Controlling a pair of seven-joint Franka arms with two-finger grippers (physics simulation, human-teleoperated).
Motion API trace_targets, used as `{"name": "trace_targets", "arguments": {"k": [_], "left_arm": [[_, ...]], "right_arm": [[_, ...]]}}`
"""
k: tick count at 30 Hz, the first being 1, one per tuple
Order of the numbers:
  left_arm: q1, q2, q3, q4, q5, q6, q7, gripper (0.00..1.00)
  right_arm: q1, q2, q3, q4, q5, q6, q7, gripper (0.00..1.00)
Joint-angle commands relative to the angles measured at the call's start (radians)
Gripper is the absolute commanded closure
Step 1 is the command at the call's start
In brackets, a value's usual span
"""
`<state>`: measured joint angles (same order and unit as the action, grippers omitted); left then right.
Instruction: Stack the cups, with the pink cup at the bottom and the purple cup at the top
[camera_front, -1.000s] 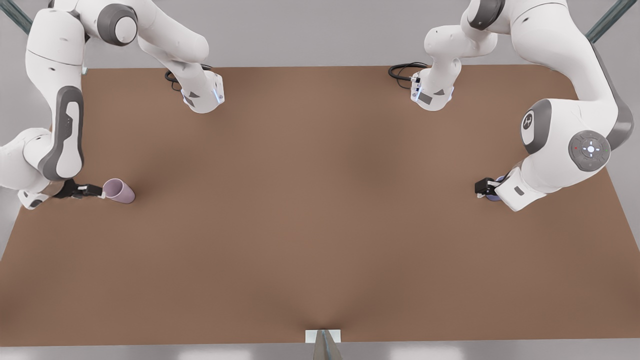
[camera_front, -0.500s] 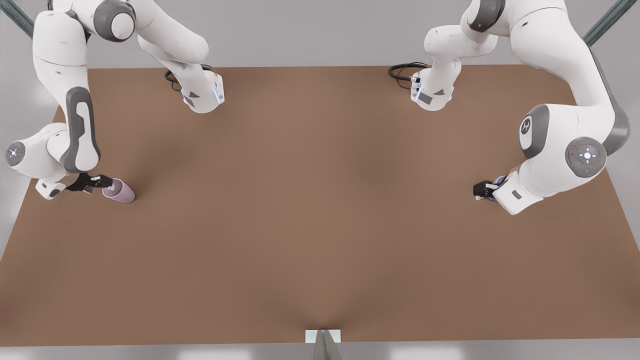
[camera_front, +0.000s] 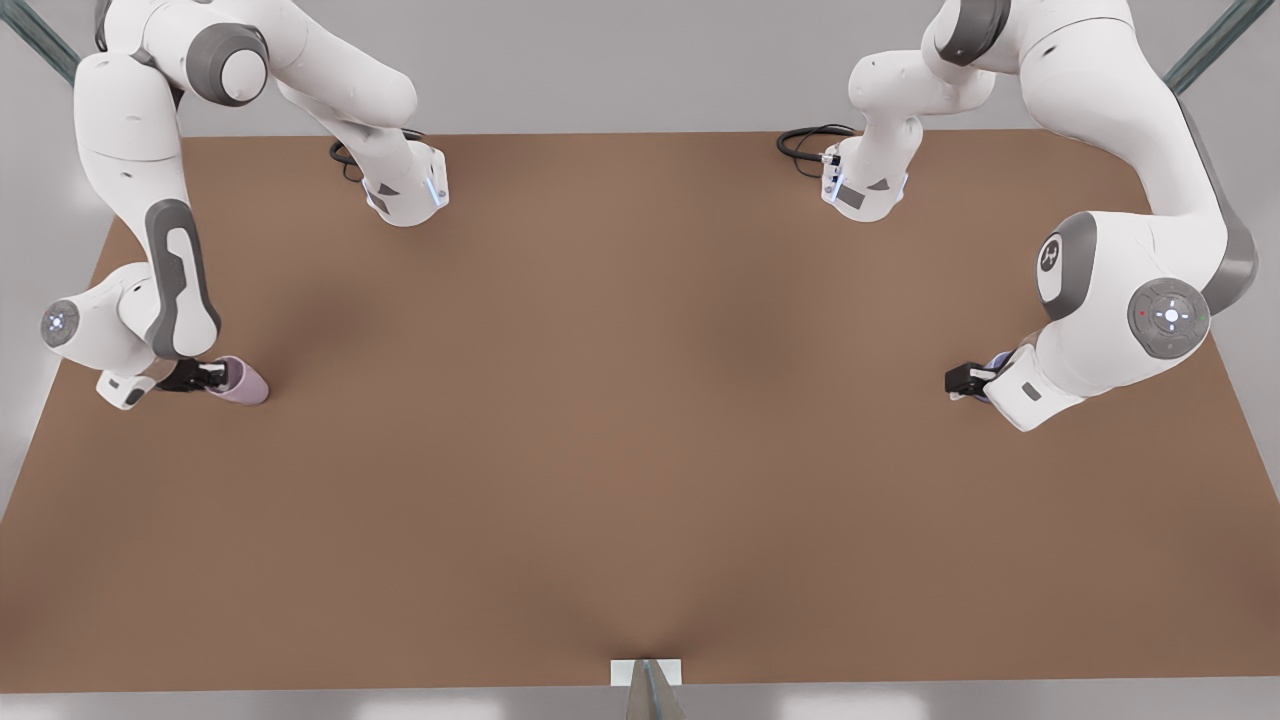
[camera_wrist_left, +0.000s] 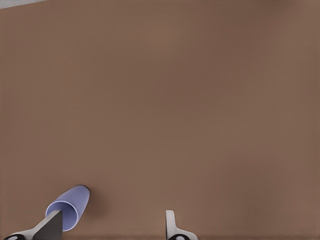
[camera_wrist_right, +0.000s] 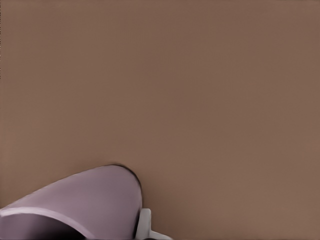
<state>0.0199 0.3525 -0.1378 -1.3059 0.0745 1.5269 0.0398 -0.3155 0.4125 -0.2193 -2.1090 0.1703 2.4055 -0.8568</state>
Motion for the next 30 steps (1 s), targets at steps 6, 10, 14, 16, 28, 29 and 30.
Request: {"name": "trace_targets", "arguments": {"k": [6, 10, 14, 16, 28, 29, 30], "left_arm": [[0.0, -0.003, 0.0, 0.0, 0.001, 0.004, -0.005, 0.0], [0.0, -0.003, 0.0, 0.002, 0.002, -0.002, -0.012, 0.0], [-0.002, -0.003, 0.0, 0.005, 0.004, 0.007, -0.026, 0.0], [0.0, -0.003, 0.0, 0.004, 0.008, 0.007, -0.026, 0.0], [0.0, 0.006, 0.003, 0.002, 0.022, 0.007, -0.026, 0.0], [0.0, 0.006, 0.003, 0.002, 0.022, 0.007, -0.026, 0.0], [0.0, 0.006, 0.001, 0.002, 0.022, 0.007, -0.026, 0.0]], "right_arm": [[0.003, -0.086, 0.078, 0.003, -0.006, -0.08, 0.042, 0.79], [0.018, -0.182, 0.257, -0.006, -0.006, -0.195, 0.339, 0.79], [0.104, -0.178, 0.541, 0.061, 0.02, -0.174, 0.821, 0.79], [0.291, -0.112, 0.54, 0.194, 0.025, -0.175, 1.038, 0.79], [1.072, 0.575, 0.155, 1.155, 0.021, -0.215, 1.944, 0.79], [1.073, 0.588, 0.153, 1.158, 0.021, -0.213, 1.95, 0.79], [1.086, 0.595, 0.15, 1.156, 0.021, -0.212, 1.949, 0.79]]}}
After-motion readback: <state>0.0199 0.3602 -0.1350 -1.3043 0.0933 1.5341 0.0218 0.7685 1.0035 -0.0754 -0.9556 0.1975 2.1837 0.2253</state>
